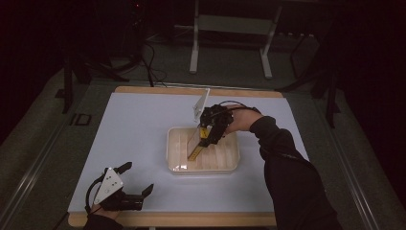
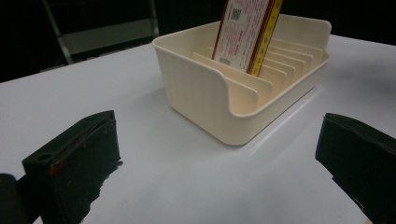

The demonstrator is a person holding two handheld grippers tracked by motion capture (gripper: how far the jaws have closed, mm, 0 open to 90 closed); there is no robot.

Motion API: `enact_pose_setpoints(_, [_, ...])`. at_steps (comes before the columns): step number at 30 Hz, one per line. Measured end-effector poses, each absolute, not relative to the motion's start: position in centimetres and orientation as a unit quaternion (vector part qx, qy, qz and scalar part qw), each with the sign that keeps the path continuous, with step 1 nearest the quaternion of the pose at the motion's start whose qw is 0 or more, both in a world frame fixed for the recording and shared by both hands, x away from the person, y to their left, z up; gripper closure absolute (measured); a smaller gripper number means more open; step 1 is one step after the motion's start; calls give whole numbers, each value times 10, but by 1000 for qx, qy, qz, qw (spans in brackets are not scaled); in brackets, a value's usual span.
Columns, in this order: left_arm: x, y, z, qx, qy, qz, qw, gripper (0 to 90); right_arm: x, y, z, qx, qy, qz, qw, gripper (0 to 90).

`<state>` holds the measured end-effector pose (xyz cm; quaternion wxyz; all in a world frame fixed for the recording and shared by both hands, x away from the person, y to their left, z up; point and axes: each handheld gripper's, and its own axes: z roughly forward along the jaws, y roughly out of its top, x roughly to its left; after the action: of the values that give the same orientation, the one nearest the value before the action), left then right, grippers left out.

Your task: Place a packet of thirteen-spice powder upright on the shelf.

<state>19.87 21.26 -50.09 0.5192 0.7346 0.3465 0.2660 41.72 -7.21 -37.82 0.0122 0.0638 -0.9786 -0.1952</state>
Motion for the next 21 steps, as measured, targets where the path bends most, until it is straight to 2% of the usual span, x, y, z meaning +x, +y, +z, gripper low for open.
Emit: enact_pose_setpoints(21, [199,213,-501,732,345,268,523,0,424,-64,-408,43,-963,-267,17,320])
